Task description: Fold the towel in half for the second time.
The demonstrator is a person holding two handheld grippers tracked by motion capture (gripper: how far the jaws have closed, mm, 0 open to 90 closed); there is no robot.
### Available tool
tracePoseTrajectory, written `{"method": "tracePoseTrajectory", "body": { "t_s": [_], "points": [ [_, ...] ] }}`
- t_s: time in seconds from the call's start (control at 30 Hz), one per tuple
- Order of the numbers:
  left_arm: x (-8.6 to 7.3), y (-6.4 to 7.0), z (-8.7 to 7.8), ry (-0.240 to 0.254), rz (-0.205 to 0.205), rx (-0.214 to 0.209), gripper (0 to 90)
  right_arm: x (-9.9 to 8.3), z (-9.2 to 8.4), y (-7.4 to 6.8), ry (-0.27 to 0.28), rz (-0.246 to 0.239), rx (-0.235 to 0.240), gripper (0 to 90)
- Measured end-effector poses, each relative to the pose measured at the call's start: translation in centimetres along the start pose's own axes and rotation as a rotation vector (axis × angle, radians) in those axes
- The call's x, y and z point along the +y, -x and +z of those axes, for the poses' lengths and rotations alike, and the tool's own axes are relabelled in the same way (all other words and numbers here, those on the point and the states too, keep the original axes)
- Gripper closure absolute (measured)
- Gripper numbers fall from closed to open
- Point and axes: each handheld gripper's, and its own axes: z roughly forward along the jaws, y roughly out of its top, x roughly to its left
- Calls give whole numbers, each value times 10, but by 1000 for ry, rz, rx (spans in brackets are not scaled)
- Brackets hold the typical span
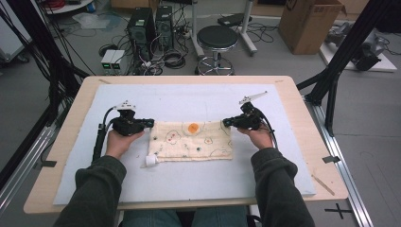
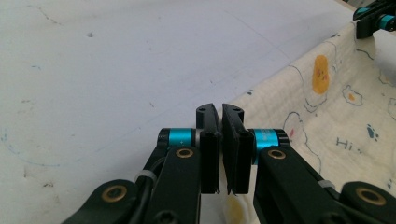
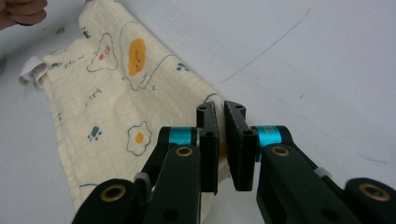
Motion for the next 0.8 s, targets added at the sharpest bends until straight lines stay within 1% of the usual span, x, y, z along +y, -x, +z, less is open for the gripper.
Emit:
{"method": "tracePoseTrajectory", "body": {
  "t_s": [0.1,0.13,0.17,0.2,0.27,0.3,0.33,0.4,0.5,0.53,0.57,0.6,0.63,0.7,0.73,0.77,0.8],
  "points": [
    [-2,2,-5,8,12,-6,851,1,-4,-4,4,-18,1,842],
    [-2,4,-6,9,13,-12,851,1,-5,-6,7,-17,0,842],
    [-2,5,-8,10,23,-10,851,1,-7,-7,9,-29,2,842],
    [-2,7,-9,9,30,-14,851,1,-8,-9,8,-27,4,842],
    [-2,10,-11,11,43,-12,850,0,-10,-12,3,-42,5,842],
    [-3,11,-12,15,44,-15,850,0,-11,-13,4,-49,4,842],
    [-5,12,-13,21,45,-17,850,0,-12,-15,3,-45,6,842],
    [-9,13,-14,21,42,-18,850,-1,-14,-17,5,-53,11,842],
    [-14,15,-17,6,52,-26,848,-3,-14,-22,-3,-68,16,841],
    [-15,17,-18,4,62,-29,847,-4,-15,-24,8,-71,15,841],
    [-15,19,-19,12,70,-29,847,-7,-15,-24,27,-74,14,841],
    [-16,21,-20,15,71,-37,846,-11,-14,-24,19,-69,22,841],
    [-17,22,-21,14,76,-41,846,-14,-13,-24,11,-74,16,841],
    [-20,24,-22,2,88,-42,844,-21,-14,-28,30,-75,26,841],
    [-22,25,-23,2,89,-44,844,-23,-15,-29,33,-79,26,841],
    [-23,26,-23,4,92,-44,844,-25,-16,-30,22,-78,31,841],
    [-25,27,-24,3,96,-47,844,-26,-16,-31,30,-88,29,841]
  ]
}}
